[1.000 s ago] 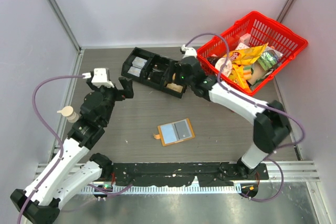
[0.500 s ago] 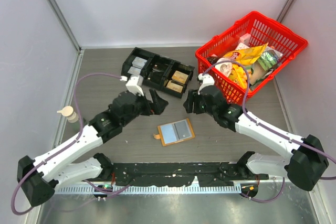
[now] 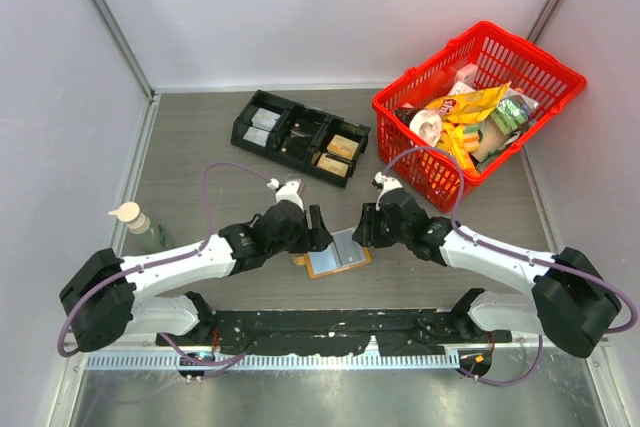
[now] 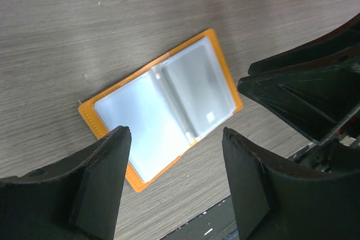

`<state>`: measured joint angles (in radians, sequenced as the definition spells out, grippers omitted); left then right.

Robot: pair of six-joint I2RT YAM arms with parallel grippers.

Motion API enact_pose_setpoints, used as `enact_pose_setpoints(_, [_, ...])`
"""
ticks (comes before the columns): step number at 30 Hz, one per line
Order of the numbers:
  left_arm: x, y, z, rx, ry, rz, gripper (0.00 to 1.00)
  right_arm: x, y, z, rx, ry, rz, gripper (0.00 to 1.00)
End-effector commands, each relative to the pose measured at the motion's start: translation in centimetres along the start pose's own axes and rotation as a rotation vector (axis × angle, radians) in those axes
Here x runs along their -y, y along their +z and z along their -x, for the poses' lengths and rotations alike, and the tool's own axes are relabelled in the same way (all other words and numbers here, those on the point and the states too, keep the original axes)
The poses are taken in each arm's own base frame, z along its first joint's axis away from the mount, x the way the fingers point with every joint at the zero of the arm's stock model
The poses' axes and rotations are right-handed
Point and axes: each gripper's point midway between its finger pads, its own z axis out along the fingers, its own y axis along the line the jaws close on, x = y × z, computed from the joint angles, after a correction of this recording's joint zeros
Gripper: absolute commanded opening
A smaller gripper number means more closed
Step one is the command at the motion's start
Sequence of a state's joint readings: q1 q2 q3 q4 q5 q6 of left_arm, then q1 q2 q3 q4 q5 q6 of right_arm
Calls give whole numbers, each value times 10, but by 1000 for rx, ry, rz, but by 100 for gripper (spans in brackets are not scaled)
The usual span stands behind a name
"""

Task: Take the credit cards out of the card holder
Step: Remove the credit card from the card holder.

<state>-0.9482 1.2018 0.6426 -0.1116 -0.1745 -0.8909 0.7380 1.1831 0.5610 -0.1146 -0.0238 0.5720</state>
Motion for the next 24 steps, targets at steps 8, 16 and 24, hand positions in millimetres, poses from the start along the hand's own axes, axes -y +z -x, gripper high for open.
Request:
enact_pose_setpoints(8, [-33, 20, -40, -92, -30, 120, 65, -12, 17, -15, -58, 25, 67, 38])
enact_pose_setpoints(16, [-47, 24, -60, -145, -54, 168, 56, -9, 23, -26, -103, 27, 63, 36])
enact_pose_setpoints(24, [-50, 26, -67, -166, -58, 185, 51, 3, 23, -27, -102, 1, 5, 36])
